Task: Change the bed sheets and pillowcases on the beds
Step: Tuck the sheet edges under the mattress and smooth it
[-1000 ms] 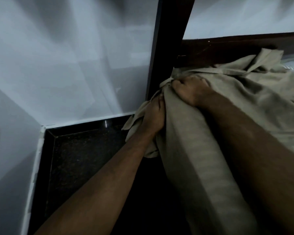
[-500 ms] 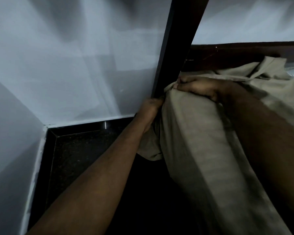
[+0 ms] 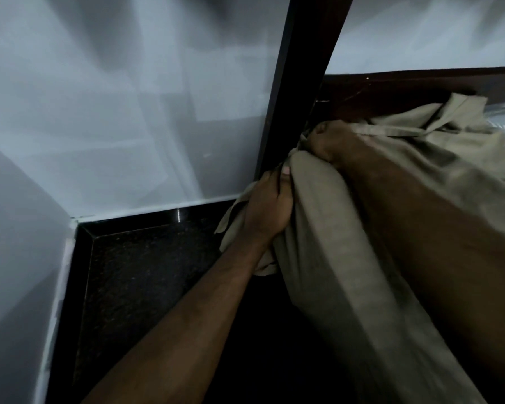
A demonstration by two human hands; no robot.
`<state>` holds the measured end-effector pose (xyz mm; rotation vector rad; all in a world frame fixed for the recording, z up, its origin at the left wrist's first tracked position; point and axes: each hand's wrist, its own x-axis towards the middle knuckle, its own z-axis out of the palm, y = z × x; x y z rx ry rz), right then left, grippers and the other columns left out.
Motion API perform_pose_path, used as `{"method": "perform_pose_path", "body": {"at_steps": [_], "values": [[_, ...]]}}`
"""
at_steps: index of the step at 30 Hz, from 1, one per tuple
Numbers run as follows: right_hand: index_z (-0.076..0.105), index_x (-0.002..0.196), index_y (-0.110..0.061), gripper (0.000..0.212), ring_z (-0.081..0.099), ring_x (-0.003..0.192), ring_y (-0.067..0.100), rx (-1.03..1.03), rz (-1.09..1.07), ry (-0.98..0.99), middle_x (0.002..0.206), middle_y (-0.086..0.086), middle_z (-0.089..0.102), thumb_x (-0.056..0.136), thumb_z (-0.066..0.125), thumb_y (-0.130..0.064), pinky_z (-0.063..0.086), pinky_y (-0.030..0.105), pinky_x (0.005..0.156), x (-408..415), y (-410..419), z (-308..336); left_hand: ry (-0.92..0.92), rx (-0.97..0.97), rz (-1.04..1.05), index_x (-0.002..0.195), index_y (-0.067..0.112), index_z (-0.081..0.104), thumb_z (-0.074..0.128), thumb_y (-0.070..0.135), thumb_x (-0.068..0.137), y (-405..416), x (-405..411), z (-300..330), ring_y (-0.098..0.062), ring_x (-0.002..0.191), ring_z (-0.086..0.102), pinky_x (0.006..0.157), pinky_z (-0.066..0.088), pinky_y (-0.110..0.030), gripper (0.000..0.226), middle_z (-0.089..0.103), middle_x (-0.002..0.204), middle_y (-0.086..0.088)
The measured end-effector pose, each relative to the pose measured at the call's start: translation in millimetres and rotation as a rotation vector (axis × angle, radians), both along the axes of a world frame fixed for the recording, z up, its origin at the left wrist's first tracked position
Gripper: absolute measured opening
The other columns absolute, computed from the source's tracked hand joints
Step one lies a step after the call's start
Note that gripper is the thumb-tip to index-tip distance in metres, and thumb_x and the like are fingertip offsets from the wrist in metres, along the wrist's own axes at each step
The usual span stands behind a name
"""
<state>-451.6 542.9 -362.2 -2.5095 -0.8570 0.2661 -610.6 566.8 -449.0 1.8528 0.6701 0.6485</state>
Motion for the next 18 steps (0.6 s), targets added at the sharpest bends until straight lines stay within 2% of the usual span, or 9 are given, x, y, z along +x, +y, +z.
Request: {"method": "perform_pose_path", "body": {"at_steps": [3,5,8,10,12,13,15,16,18], "values": [[0.071,0.116,-0.004,0.031,0.062,0.115,0.035,-0.007,-0.099,-0.106,0.121,0.018,0.068,0.095,0.056,-0.021,0.05,0.036,0.094,-3.8,8.0,-9.4,0.206,0.015,-0.026,0.135,0.009,0.057,0.017,0.043,0.11,6.7,8.1,10.7,-0.031,0.123,0.054,0.11,0.038,-0.044,0.059,0.059,0.133,-0.018],[0.068,0.123,-0.007,0.036,0.059,0.121,0.034,-0.081,-0.134,-0.106,0.13,0.015,0.064,0.096,0.056,-0.027,0.048,0.038,0.099,-8.2,12.7,-6.7,0.228,0.015,-0.053,0.132,0.009,0.06,0.015,0.048,0.109,13.8,9.2,12.7,-0.03,0.12,0.056,0.109,0.039,-0.044,0.064,0.062,0.13,-0.016],[0.066,0.127,-0.012,0.042,0.056,0.124,0.034,-0.096,-0.211,-0.14,0.133,0.014,0.062,0.095,0.054,-0.037,0.046,0.04,0.102,-11.7,14.1,-4.5,0.156,0.061,-0.071,0.1,0.006,0.069,0.025,0.049,0.108,19.2,-8.7,0.7,-0.029,0.096,0.063,0.084,0.049,-0.036,0.062,0.067,0.102,-0.016],[0.058,0.135,-0.011,0.055,0.047,0.133,0.037,-0.189,-0.18,-0.18,0.142,0.017,0.054,0.098,0.039,-0.047,0.038,0.045,0.108,-21.0,8.2,-4.0,0.174,0.176,0.008,0.095,0.006,0.066,0.041,0.04,0.105,18.6,-28.5,-19.3,-0.032,0.092,0.061,0.074,0.047,-0.034,0.044,0.062,0.096,-0.016],[0.047,0.144,-0.017,0.068,0.03,0.143,0.036,-0.27,-0.115,-0.225,0.154,0.014,0.039,0.095,0.017,-0.053,0.024,0.053,0.115,-48.5,-7.4,3.4,0.185,0.226,0.096,0.108,0.005,0.064,0.053,0.031,0.093,13.3,-46.9,-40.6,-0.038,0.103,0.057,0.082,0.047,-0.039,0.032,0.057,0.109,-0.02],[0.043,0.147,-0.02,0.064,0.025,0.146,0.034,-0.264,-0.09,-0.238,0.157,0.011,0.033,0.097,0.015,-0.05,0.019,0.053,0.116,-66.0,-17.9,4.0,0.191,0.216,0.108,0.121,0.004,0.061,0.056,0.029,0.086,10.5,-52.5,-51.7,-0.04,0.112,0.053,0.091,0.047,-0.043,0.043,0.054,0.119,-0.021],[0.033,0.154,-0.02,0.056,0.024,0.148,0.032,-0.198,-0.075,-0.359,0.161,0.01,0.028,0.102,0.025,-0.042,0.02,0.049,0.116,-107.8,-43.1,-3.3,0.172,0.164,0.087,0.144,0.003,0.048,0.059,0.026,0.08,5.5,-58.1,-71.7,-0.04,0.131,0.042,0.111,0.038,-0.044,0.068,0.044,0.142,-0.023],[0.029,0.155,-0.015,0.058,0.026,0.147,0.034,-0.193,-0.056,-0.504,0.161,0.013,0.028,0.102,0.031,-0.039,0.021,0.049,0.116,-133.2,-54.7,-13.5,0.15,0.172,0.053,0.15,0.002,0.04,0.059,0.028,0.08,7.4,-60.2,-80.9,-0.038,0.14,0.034,0.118,0.03,-0.044,0.076,0.038,0.151,-0.023],[0.034,0.151,-0.005,0.059,0.03,0.144,0.039,-0.177,0.047,-0.678,0.157,0.022,0.031,0.097,0.041,-0.027,0.024,0.049,0.116,-183.3,-67.6,-41.9,0.117,0.177,-0.08,0.155,0.002,0.031,0.053,0.04,0.088,6.9,-65.9,-86.2,-0.03,0.149,0.027,0.124,0.021,-0.04,0.08,0.032,0.159,-0.019]]}}
